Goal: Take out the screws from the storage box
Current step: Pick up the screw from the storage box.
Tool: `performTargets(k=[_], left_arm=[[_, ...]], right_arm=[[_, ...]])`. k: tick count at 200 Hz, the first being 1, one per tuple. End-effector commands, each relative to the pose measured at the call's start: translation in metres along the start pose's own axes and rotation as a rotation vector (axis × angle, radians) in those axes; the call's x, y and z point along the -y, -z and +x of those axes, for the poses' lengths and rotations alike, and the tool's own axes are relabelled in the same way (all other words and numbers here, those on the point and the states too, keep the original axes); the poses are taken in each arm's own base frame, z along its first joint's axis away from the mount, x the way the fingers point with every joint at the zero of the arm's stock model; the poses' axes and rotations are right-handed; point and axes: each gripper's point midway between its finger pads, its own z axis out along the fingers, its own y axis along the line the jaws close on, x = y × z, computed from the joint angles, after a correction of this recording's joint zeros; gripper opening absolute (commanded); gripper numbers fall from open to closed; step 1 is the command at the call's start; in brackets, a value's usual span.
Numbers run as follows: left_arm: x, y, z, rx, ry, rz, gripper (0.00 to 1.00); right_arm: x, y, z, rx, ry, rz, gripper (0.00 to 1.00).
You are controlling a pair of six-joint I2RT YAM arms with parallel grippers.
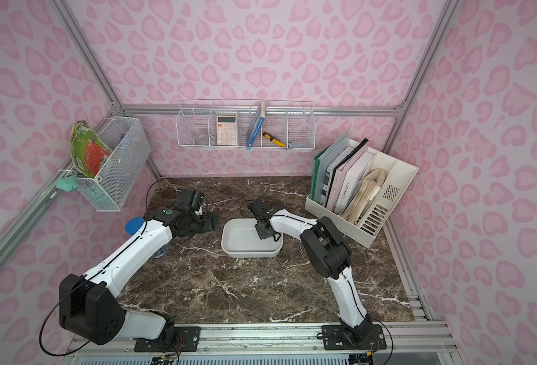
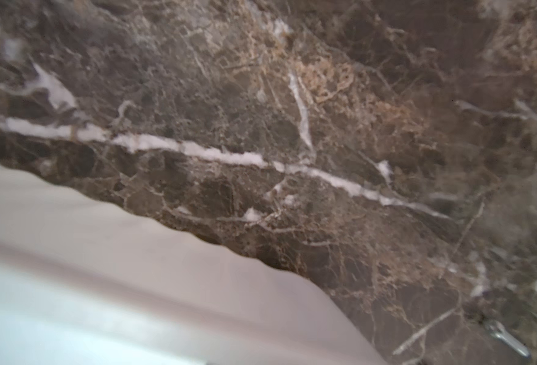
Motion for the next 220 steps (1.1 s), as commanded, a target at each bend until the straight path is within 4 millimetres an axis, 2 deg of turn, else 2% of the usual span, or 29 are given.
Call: performTargets(k=[1,55,92,137,161,187,220], left_arm=[[0.000,0.003,-0.002,0.010,0.002,0.000,0.97],[0.002,0.004,-0.001,0.004,0.002,0.011,0.97],[0.001,0.001,0.000,-0.007,0.002,0.005,0.97],[0.001,-0.002,0.000,-0.012,0.002,-0.002,0.97],[0.000,-0.002,0.000,-0.013,0.000,-0.004,0.97],[0.000,-0.002,0.000,-0.011,0.001,-0.005,0.97],[0.000,-0.003,0.001,-0.014,-0.001,-0.005,0.97]], right_arm=[[-0.007,0.000,0.027,-0.094,-0.006,-0.009,0.19],[-0.024,0.004,0.034,-0.120,-0.065,-0.068,0.15],[-0.028,0.000,0.035,-0.131,-0.092,-0.081,0.17],[-0.022,-0.010,0.044,-0.160,-0.112,-0.077,0.20],[-0.022,-0.011,0.045,-0.162,-0.116,-0.085,0.13],[-0.024,-0.003,0.034,-0.127,-0.119,-0.106,0.03],[-0.024,0.018,0.009,-0.058,-0.136,-0.130,0.01]])
